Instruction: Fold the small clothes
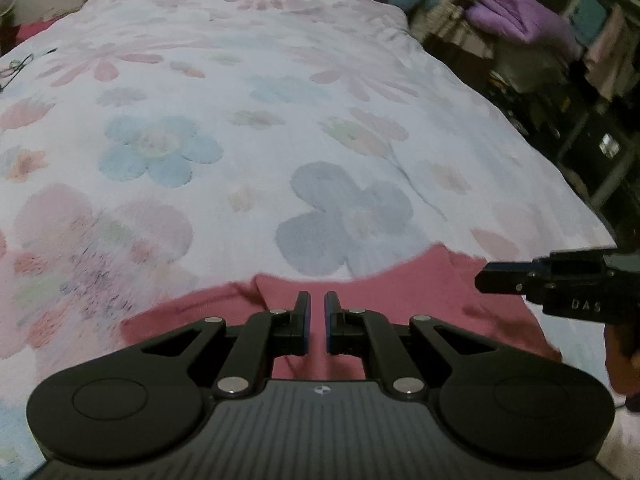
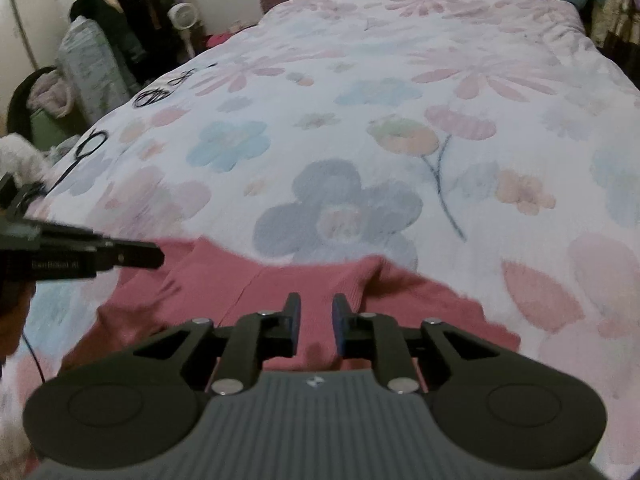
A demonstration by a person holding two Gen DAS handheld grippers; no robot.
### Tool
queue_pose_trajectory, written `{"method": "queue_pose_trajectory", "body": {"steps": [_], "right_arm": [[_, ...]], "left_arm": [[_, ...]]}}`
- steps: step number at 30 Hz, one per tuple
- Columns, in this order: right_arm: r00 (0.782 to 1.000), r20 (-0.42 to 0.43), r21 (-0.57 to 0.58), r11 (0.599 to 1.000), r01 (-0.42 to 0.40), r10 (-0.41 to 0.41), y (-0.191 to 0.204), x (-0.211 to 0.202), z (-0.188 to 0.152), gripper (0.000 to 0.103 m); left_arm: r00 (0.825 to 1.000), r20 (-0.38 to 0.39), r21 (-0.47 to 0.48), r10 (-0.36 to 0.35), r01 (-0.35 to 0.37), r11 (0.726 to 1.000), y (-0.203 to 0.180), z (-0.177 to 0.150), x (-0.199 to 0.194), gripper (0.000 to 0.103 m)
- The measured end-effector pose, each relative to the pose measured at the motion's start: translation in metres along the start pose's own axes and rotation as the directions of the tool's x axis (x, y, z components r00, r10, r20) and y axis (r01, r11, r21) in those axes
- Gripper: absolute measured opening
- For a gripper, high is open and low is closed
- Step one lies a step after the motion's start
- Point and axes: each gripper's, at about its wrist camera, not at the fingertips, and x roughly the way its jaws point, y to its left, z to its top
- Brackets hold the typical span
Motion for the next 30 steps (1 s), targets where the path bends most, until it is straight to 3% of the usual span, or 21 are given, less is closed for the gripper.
{"method": "queue_pose_trajectory", "body": {"steps": [6,10,12,15,17,19,24,30], "right_arm": [[1.0,0.012,0.074,0.997,0.014,-0.015,-0.013,0.04,0.01,0.014],[0.998,-0.022,0.085,0.995,0.053,-0.051,-0.021,0.067,-0.001,0.01],[0.998,-0.038,0.108,0.993,0.055,-0.051,-0.028,0.075,-0.011,0.007],[0.998,-0.016,0.133,0.989,0.064,-0.063,-0.034,0.071,-0.016,0.005],[0.996,0.013,0.118,0.989,0.087,-0.089,-0.03,0.062,-0.018,0.013],[0.994,0.05,0.094,0.991,0.09,-0.095,-0.024,0.047,-0.021,0.013],[0.99,0.115,0.011,0.996,0.085,-0.086,0.004,0.013,-0.035,0.014],[0.985,0.074,-0.068,0.985,0.16,-0.155,0.027,0.014,-0.065,0.014]], "left_arm": [[0.999,0.02,-0.053,0.041,-0.04,0.998,0.01,0.0,0.03,0.005],[0.994,-0.035,-0.022,0.103,-0.104,0.994,0.018,-0.01,0.053,0.006],[0.994,-0.042,-0.01,0.102,-0.103,0.995,0.023,-0.015,0.058,0.006],[0.994,-0.03,0.004,0.104,-0.103,0.995,0.025,-0.018,0.051,0.007],[0.994,-0.006,0.018,0.113,-0.113,0.993,0.021,-0.018,0.04,0.007],[0.993,0.021,0.032,0.118,-0.119,0.992,0.015,-0.02,0.028,0.008],[0.996,0.075,0.061,0.04,-0.045,0.997,-0.008,-0.036,-0.004,0.008],[0.996,0.009,0.11,0.093,-0.093,0.99,-0.024,-0.064,0.006,0.008]]}}
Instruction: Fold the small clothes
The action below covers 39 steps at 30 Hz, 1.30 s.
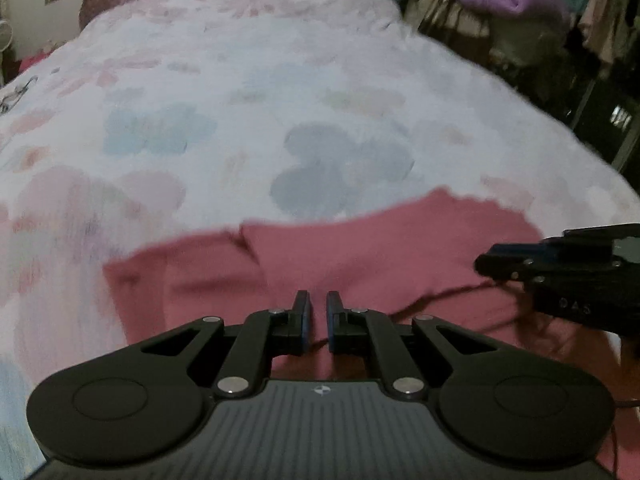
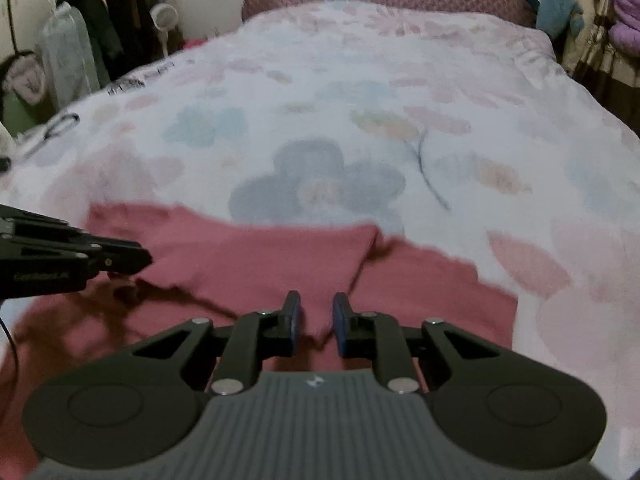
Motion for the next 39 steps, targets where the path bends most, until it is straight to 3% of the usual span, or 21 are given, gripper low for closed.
{"method": "queue_pose_trajectory", "body": {"steps": [4,8,12,17,27,31,33,36,39], "right_arm": [[1.0,-0.015,0.022,1.0,0.013,-0.013,-0.001,0.007,-0.019,0.014],[0.999,-0.032,0.04,0.999,0.019,-0.018,0.0,0.001,-0.012,0.014],[1.0,-0.028,0.03,1.0,-0.001,0.001,0.007,-0.033,-0.005,0.014],[0.999,-0.032,-0.017,0.999,-0.035,0.035,0.022,-0.089,-0.019,0.016],[0.987,-0.11,-0.108,0.985,-0.132,0.12,0.046,-0.191,-0.101,0.022],[0.984,-0.156,-0.149,0.982,-0.113,0.089,0.05,-0.218,-0.143,0.03],[0.983,-0.173,-0.153,0.984,-0.094,0.067,0.049,-0.229,-0.162,0.036],[0.979,-0.199,-0.152,0.986,-0.072,0.041,0.045,-0.243,-0.189,0.037],[0.976,-0.218,-0.164,0.985,-0.059,0.022,0.043,-0.255,-0.213,0.045]], "left_arm": [[0.999,-0.019,0.025,0.042,-0.042,0.999,0.001,-0.008,0.006,0.012],[0.998,-0.03,0.024,0.05,-0.049,0.999,-0.002,-0.002,-0.008,0.012],[0.999,-0.027,0.055,0.041,-0.04,0.998,-0.009,-0.004,-0.04,0.012],[0.998,-0.06,0.107,0.004,0.002,0.994,-0.023,-0.021,-0.086,0.014],[0.99,-0.12,0.264,-0.075,0.105,0.959,-0.053,-0.088,-0.172,0.022],[0.987,-0.15,0.284,-0.061,0.102,0.953,-0.055,-0.121,-0.19,0.027],[0.986,-0.162,0.286,-0.048,0.093,0.954,-0.055,-0.139,-0.196,0.037],[0.982,-0.188,0.307,-0.011,0.069,0.949,-0.057,-0.164,-0.201,0.039],[0.978,-0.207,0.325,0.027,0.043,0.945,-0.057,-0.184,-0.206,0.043]]}}
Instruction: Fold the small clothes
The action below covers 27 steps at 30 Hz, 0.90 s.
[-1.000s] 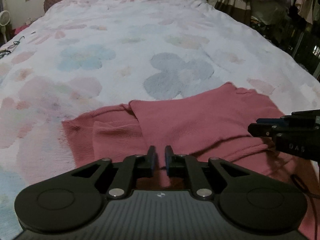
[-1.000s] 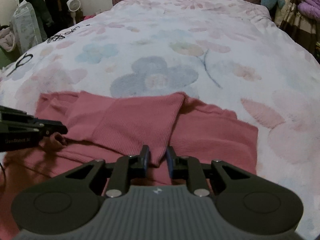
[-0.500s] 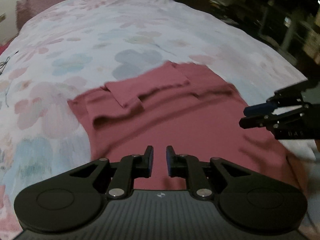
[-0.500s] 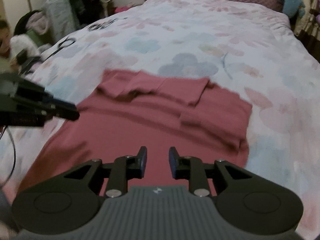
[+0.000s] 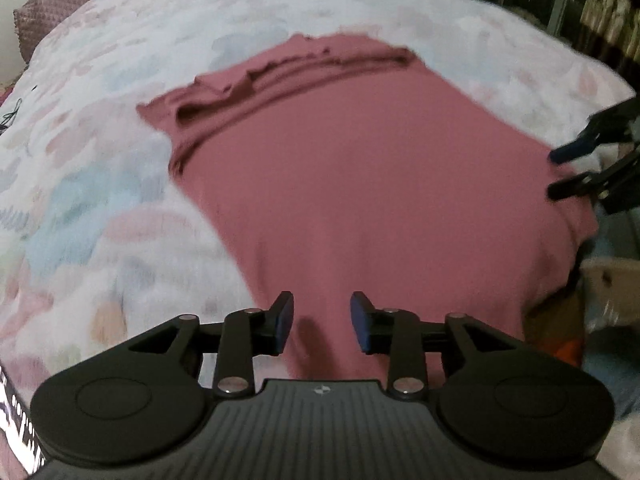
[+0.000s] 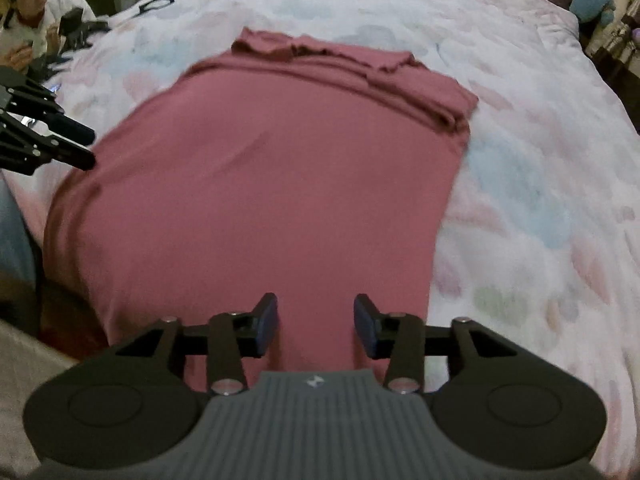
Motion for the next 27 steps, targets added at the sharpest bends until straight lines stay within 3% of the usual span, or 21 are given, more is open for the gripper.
{"method": "queue_pose_trajectory", "body": {"steps": [3,8,11,14,19,20,25,27], "right_arm": [[1.0,-0.021,-0.016,1.0,0.01,-0.01,0.001,-0.005,-0.021,0.049],[0.998,-0.046,-0.044,0.999,0.03,-0.032,-0.004,-0.01,-0.038,0.052],[0.997,-0.065,-0.042,0.998,0.047,-0.05,-0.01,-0.01,-0.045,0.06],[0.993,-0.096,-0.044,0.997,0.059,-0.063,-0.017,-0.006,-0.053,0.06],[0.99,-0.139,-0.022,1.0,0.019,-0.022,-0.02,0.002,-0.063,0.053],[0.989,-0.145,-0.026,0.999,0.018,-0.022,-0.019,0.003,-0.065,0.047],[0.985,-0.169,-0.019,0.999,0.036,-0.039,-0.018,0.009,-0.07,0.042],[0.984,-0.176,-0.021,0.999,0.035,-0.038,-0.017,0.01,-0.071,0.036]], "left_arm": [[0.999,-0.034,0.013,0.017,-0.017,1.0,-0.005,-0.018,-0.002,0.056],[0.993,-0.11,0.036,0.038,-0.034,0.999,-0.006,-0.04,-0.002,0.057],[0.989,-0.146,0.052,0.016,-0.008,0.999,-0.007,-0.051,0.0,0.061],[0.986,-0.169,0.07,-0.008,0.02,0.997,-0.009,-0.056,0.006,0.063],[0.975,-0.221,0.1,-0.015,0.038,0.994,-0.017,-0.065,0.021,0.063],[0.974,-0.224,0.105,-0.014,0.039,0.994,-0.017,-0.066,0.023,0.059],[0.973,-0.229,0.09,-0.016,0.038,0.995,-0.017,-0.067,0.026,0.056],[0.972,-0.233,0.084,-0.014,0.034,0.996,-0.018,-0.067,0.028,0.05]]}}
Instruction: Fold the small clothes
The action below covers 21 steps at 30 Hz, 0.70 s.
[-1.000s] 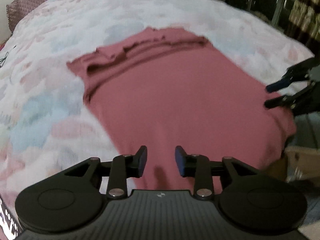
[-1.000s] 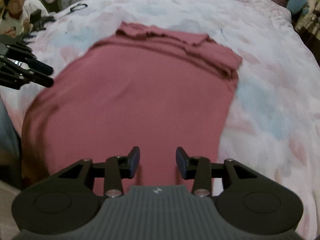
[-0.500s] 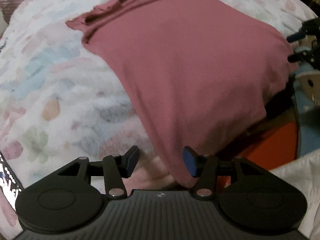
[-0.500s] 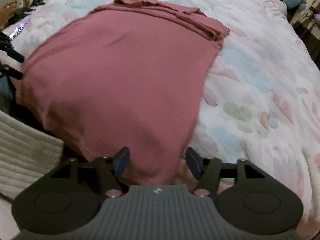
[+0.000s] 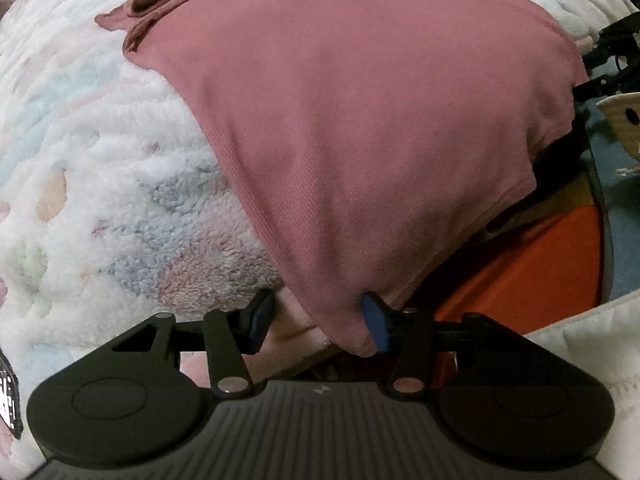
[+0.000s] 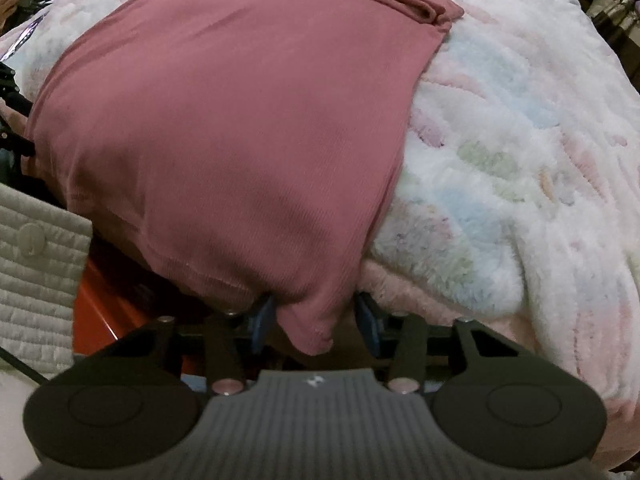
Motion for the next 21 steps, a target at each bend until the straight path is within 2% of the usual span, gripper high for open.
{"method": "queue_pose_trajectory", "body": {"steps": [1,3,4,5,10,15,21], "right_arm": [[1.0,-0.002,0.0,1.0,0.004,-0.004,-0.001,0.001,0.0,0.028],[1.0,-0.006,0.005,1.0,0.012,-0.012,-0.002,0.0,-0.001,0.019],[1.0,-0.004,0.01,1.0,0.015,-0.015,-0.002,-0.001,-0.001,0.014],[1.0,-0.001,0.014,1.0,0.012,-0.012,-0.003,-0.003,-0.001,0.012],[1.0,0.028,0.0,1.0,0.003,-0.003,-0.002,-0.023,0.004,0.003],[0.998,0.057,-0.016,1.0,0.002,-0.001,0.0,-0.048,0.01,0.002],[0.992,0.12,0.044,0.998,-0.039,0.034,-0.016,-0.079,0.018,0.002]], "left_arm": [[1.0,-0.003,-0.002,0.005,-0.005,1.0,-0.001,0.001,0.001,0.048],[1.0,-0.003,0.012,0.024,-0.024,1.0,-0.004,0.002,0.0,0.027],[1.0,-0.003,0.022,0.022,-0.022,1.0,-0.007,0.003,-0.002,0.021],[1.0,0.001,0.03,0.01,-0.01,1.0,-0.01,0.004,-0.005,0.006],[0.999,0.04,0.046,-0.028,0.026,0.999,-0.018,0.008,-0.019,0.005],[0.996,0.09,0.063,-0.025,0.02,0.998,-0.015,0.017,-0.043,0.004],[0.986,0.164,0.013,-0.034,0.033,0.999,0.009,0.026,-0.078,0.004]]}}
